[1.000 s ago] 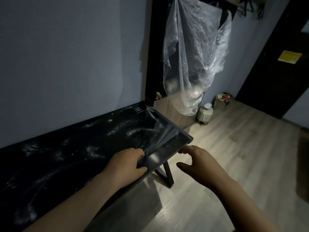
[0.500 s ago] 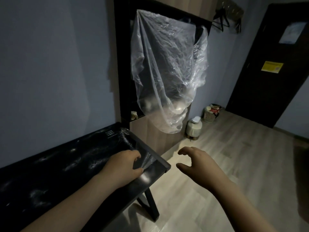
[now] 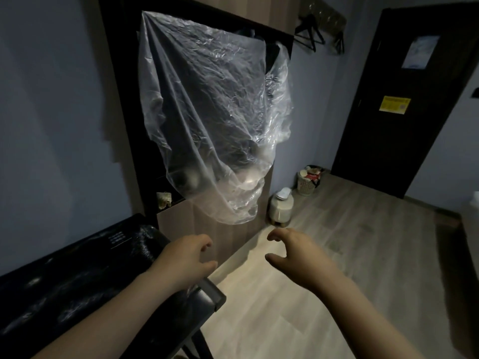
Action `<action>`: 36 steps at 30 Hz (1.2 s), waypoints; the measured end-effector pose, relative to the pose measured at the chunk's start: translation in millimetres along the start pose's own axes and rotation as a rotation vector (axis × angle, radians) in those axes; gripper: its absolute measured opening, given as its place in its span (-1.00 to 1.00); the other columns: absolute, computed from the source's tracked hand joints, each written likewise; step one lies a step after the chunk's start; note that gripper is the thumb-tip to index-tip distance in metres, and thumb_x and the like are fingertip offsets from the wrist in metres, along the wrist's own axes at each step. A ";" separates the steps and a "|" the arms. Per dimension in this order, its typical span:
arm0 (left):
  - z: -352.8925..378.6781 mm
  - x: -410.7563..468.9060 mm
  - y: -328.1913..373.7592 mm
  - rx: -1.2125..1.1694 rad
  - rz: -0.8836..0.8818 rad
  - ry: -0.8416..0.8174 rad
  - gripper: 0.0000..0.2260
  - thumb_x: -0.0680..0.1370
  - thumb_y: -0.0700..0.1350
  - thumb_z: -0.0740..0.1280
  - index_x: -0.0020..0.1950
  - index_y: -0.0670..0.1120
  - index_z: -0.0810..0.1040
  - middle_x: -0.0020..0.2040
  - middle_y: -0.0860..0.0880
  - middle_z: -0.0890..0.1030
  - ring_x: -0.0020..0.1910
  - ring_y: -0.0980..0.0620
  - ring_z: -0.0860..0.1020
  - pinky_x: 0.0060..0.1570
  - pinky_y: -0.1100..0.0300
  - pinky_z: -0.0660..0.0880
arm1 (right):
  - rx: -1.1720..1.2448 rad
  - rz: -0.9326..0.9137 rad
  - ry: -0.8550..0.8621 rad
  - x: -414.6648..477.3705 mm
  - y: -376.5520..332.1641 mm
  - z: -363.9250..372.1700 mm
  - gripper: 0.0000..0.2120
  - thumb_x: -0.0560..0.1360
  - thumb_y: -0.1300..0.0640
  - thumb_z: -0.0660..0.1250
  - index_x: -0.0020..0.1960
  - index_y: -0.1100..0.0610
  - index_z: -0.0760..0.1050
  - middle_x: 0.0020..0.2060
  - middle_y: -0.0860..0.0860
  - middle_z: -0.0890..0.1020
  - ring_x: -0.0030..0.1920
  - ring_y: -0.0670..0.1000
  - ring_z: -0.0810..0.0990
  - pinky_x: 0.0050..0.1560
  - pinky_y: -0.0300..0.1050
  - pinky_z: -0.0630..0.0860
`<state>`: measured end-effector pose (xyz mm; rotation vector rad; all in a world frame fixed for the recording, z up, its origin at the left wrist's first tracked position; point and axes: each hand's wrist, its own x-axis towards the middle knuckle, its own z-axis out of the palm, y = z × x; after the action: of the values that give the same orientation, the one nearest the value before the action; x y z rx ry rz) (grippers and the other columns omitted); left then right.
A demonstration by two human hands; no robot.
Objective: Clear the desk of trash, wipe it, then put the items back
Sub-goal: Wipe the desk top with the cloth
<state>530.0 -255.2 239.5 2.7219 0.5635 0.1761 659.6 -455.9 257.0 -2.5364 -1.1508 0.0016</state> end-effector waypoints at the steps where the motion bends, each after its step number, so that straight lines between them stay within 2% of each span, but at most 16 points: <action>1: 3.1 14.4 0.3 -0.005 -0.009 0.002 -0.59 0.48 0.12 0.38 0.28 0.02 0.49 0.19 0.07 0.56 0.15 0.11 0.52 0.08 0.23 0.45 | -0.004 -0.009 -0.011 13.3 7.7 -0.5 -0.62 0.50 -0.05 0.31 0.30 0.00 0.43 0.19 -0.04 0.53 0.19 -0.05 0.48 0.15 -0.16 0.43; 7: 14.4 104.9 2.4 -0.045 -0.043 0.053 -0.62 0.47 0.10 0.40 0.24 0.01 0.51 0.16 0.06 0.57 0.15 0.12 0.52 0.07 0.26 0.43 | -0.035 -0.061 -0.030 103.8 47.8 -3.9 -0.62 0.49 -0.07 0.31 0.28 -0.03 0.43 0.19 -0.05 0.53 0.19 -0.05 0.49 0.15 -0.13 0.46; 13: 13.6 179.3 7.6 -0.037 -0.082 0.098 -0.64 0.44 0.09 0.42 0.18 0.00 0.54 0.11 0.05 0.60 0.12 0.10 0.54 0.08 0.20 0.46 | -0.031 -0.096 -0.044 176.2 82.1 -7.4 -0.63 0.48 -0.07 0.32 0.26 -0.03 0.45 0.17 -0.05 0.54 0.18 -0.05 0.51 0.13 -0.13 0.48; 21: 21.3 255.1 5.6 0.008 -0.186 0.127 -0.62 0.46 0.12 0.39 0.22 0.03 0.50 0.14 0.07 0.58 0.16 0.09 0.52 0.11 0.17 0.45 | -0.023 -0.218 -0.116 279.7 116.5 0.0 -0.61 0.49 -0.05 0.30 0.29 -0.02 0.43 0.21 -0.03 0.52 0.20 -0.02 0.49 0.16 -0.09 0.47; 28: 32.2 303.1 1.4 -0.025 -0.400 0.223 -0.62 0.46 0.13 0.39 0.23 0.05 0.50 0.15 0.08 0.58 0.17 0.11 0.52 0.15 0.15 0.45 | -0.025 -0.440 -0.207 377.9 132.7 17.8 -0.61 0.49 -0.06 0.29 0.30 -0.01 0.43 0.22 -0.02 0.53 0.23 -0.01 0.48 0.20 -0.10 0.45; 36: 54.4 294.2 -17.0 -0.101 -0.731 0.246 -0.59 0.46 0.13 0.40 0.27 0.05 0.50 0.16 0.10 0.58 0.13 0.15 0.53 0.10 0.27 0.45 | -0.011 -0.700 -0.368 439.6 115.5 67.0 -0.59 0.49 -0.07 0.31 0.31 -0.02 0.41 0.22 -0.01 0.52 0.22 0.02 0.50 0.18 -0.07 0.46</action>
<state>802.8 -138.6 197.2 2.2324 1.5161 0.3321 1028.2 -184.2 220.4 -2.0541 -2.1237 0.2939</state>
